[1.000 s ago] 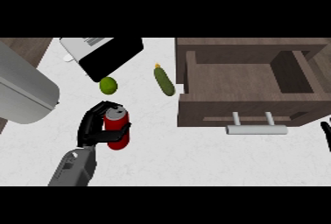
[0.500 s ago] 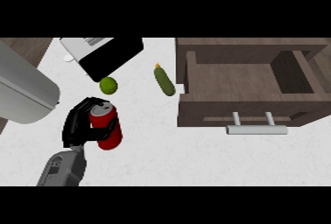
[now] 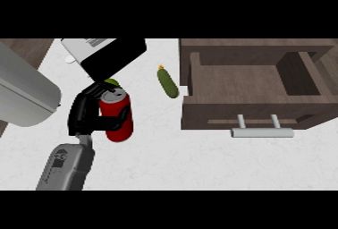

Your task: Pick up the can, place it into the drawer and close the drawer

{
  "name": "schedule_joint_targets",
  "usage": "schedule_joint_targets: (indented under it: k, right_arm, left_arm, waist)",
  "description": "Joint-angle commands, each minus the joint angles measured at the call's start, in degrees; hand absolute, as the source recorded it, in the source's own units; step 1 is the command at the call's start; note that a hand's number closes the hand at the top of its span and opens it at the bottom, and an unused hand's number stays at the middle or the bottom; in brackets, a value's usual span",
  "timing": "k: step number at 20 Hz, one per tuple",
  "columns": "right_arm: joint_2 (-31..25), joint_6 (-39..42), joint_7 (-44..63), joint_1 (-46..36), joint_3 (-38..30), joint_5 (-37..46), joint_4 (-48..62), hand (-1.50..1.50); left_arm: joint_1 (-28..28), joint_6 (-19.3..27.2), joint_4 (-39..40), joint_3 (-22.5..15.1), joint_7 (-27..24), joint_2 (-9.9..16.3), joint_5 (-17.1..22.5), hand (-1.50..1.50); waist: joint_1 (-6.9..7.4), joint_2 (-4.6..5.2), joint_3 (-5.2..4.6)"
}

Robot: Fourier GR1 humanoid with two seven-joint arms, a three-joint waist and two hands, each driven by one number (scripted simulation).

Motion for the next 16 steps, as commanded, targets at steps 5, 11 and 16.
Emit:
schedule_joint_targets:
  k: [5, 11, 16]
  right_arm:
    - [-0.1, -0.5, -0.8, -1.5, -1.1, 0.1, 1.2, -1.5]
    - [0.5, 0.2, -1.0, 1.7, -0.3, 0.2, -2.2, -1.5]
    - [0.5, -1.0, -1.0, 1.8, 1.2, 1.6, -2.6, -1.5]
  left_arm:
    - [-8.0, 6.7, -9.3, -6.5, 13.1, -2.9, -4.6, 1.5]
    - [-15.8, 11.4, -6.1, -11.4, 18.5, -3.0, -4.2, 1.5]
    - [-25.7, 14.3, -5.3, -12.6, 24.2, -3.0, -5.8, 1.5]
  waist:
    - [-0.19, 0.02, 0.02]
    - [-0.61, 0.05, 0.0]
    - [-0.58, 0.03, 0.0]
